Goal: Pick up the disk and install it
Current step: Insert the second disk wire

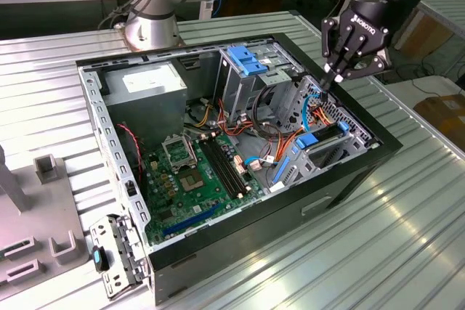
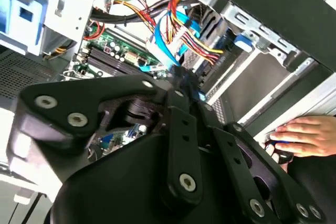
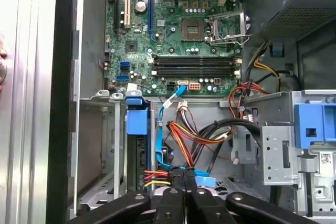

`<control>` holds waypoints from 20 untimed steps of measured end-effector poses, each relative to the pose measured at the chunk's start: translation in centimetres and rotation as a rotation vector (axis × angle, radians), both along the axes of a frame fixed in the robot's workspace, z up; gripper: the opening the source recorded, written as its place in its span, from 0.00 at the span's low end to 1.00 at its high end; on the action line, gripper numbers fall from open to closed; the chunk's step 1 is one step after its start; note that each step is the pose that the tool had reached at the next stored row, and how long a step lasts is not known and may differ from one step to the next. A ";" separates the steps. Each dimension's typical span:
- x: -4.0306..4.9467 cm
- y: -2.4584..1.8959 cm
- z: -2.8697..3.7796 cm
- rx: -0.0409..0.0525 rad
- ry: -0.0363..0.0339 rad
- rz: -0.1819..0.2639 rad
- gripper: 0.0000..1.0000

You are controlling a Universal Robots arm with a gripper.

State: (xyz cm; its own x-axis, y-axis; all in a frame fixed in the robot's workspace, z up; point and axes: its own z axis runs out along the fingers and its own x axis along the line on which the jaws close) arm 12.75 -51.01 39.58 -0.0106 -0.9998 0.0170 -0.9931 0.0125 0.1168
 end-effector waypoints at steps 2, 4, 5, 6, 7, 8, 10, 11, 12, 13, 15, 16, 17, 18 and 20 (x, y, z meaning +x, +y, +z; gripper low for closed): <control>0.27 0.43 -0.12 -0.0175 0.0014 0.000 0.17; 0.36 0.91 -0.49 -0.0438 0.0016 0.000 0.36; 0.36 1.20 -0.72 -0.0607 0.0016 0.000 0.36; 0.36 1.27 -0.83 -0.0732 0.0017 -0.002 0.36; 0.36 1.29 -0.94 -0.0811 0.0019 -0.007 0.36; 0.36 1.33 -0.96 -0.0849 0.0020 -0.013 0.36; 0.36 1.35 -0.98 -0.0949 0.0022 -0.020 0.36; 0.36 1.35 -0.99 -0.0982 0.0025 -0.026 0.36; 0.36 1.35 -0.98 -0.1016 0.0028 -0.033 0.36; 0.36 1.35 -0.98 -0.1039 0.0032 -0.042 0.36; 0.36 1.35 -0.98 -0.1050 0.0053 -0.080 0.36; 0.36 1.35 -1.07 -0.1054 0.0072 -0.106 0.36; 0.36 1.35 -1.25 -0.1078 0.0080 -0.123 0.36; 0.36 1.36 -1.38 -0.1179 0.0080 -0.135 0.36; 0.36 1.47 -1.41 -0.1543 0.0058 -0.139 0.36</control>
State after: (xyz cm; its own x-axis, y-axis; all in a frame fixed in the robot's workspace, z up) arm 13.11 -49.54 38.17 -0.1479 -0.9742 0.1702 -0.9798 0.1677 0.1085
